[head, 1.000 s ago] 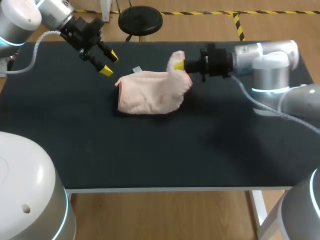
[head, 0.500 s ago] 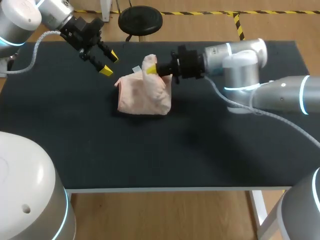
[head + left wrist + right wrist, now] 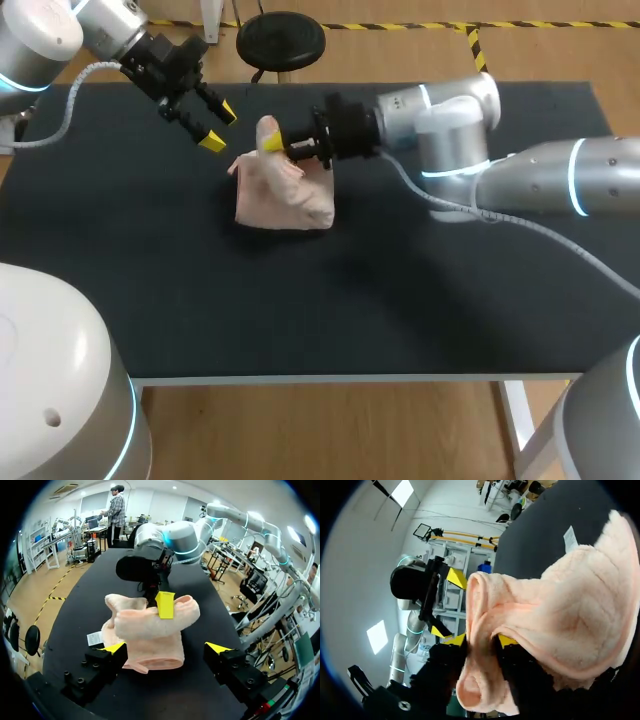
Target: Fold the towel
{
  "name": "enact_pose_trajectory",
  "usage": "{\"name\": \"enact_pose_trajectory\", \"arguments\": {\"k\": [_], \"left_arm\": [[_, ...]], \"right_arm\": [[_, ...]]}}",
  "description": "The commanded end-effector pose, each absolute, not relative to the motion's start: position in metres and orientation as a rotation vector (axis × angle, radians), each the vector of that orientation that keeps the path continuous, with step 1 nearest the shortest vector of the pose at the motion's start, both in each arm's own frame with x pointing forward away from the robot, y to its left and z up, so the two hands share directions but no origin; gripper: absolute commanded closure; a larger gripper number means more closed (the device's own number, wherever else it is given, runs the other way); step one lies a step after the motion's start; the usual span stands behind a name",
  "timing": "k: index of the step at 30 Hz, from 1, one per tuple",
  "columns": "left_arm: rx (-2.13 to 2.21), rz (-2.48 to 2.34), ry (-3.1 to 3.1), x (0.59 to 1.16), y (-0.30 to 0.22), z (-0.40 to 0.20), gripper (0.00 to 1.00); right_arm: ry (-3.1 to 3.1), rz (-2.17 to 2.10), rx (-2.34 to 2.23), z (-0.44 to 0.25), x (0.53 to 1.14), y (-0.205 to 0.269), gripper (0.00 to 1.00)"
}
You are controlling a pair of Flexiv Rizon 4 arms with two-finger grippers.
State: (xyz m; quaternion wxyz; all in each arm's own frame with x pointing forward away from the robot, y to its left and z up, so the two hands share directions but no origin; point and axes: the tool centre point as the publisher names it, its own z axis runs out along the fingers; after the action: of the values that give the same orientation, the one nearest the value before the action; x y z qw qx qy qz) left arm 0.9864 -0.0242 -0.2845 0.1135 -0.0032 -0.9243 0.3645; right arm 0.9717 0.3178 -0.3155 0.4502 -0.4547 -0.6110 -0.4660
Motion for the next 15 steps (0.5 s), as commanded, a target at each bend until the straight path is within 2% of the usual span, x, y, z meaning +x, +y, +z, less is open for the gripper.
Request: {"name": "enact_pose_trajectory", "arguments": {"k": [1,15], "left_arm": [[-0.011,1.072,-2.711,0.987,-0.024,-0.285,0.0],[-0.011,1.072,-2.711,0.987,-0.024,-0.285,0.0]], "right_arm": [[-1.505,-1.178,-1.102,-0.307,0.977,0.32,0.0],[-1.501,-1.298,-1.061,-0.274,0.981,0.302,0.0]]}}
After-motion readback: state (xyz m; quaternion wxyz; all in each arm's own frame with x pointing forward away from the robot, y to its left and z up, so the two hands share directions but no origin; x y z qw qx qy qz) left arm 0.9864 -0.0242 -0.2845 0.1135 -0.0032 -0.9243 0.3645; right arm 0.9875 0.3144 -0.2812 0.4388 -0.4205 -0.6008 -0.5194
